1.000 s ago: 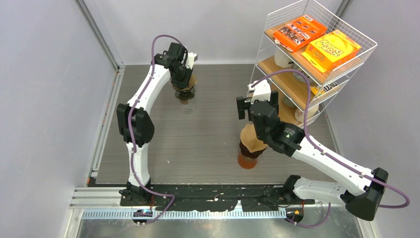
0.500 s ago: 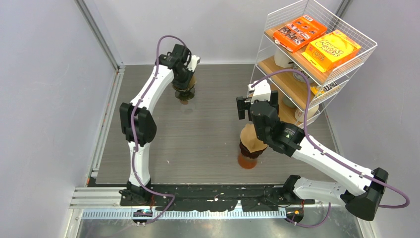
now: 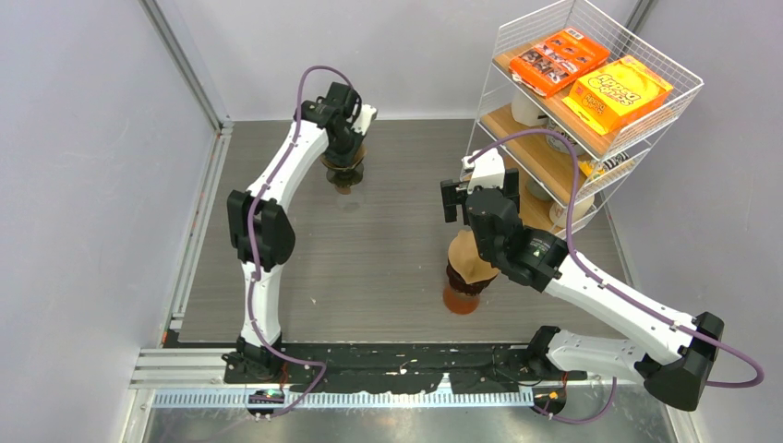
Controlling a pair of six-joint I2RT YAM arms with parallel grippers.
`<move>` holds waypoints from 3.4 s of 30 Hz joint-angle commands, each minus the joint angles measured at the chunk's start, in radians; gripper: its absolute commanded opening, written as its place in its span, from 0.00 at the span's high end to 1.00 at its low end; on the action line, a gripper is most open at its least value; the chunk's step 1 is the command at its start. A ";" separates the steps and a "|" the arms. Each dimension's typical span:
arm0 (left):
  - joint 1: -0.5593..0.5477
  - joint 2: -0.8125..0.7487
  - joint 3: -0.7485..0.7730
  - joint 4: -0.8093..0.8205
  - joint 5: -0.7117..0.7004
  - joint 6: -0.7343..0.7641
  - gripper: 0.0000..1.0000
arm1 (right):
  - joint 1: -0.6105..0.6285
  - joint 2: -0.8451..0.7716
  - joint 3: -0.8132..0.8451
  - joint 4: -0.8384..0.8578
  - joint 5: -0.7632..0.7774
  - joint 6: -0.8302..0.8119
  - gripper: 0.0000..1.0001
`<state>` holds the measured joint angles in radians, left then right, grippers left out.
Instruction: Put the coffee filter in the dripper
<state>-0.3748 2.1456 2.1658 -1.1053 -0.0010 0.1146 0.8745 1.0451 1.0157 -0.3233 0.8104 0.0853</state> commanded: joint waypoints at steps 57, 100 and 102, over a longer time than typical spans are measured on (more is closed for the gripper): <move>-0.010 -0.050 0.055 -0.030 -0.004 0.014 0.73 | -0.003 -0.028 0.000 0.023 0.026 0.002 0.05; -0.010 -0.668 -0.249 0.277 -0.273 -0.243 0.10 | -0.008 -0.052 -0.010 0.038 0.084 0.016 0.04; -0.009 -0.790 -0.400 0.365 -0.347 -0.278 0.01 | -0.014 -0.060 -0.024 0.046 0.101 0.018 0.04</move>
<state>-0.3862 1.5444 1.9694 -0.9451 -0.1783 -0.0658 0.8722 1.0210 1.0088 -0.3206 0.8501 0.0856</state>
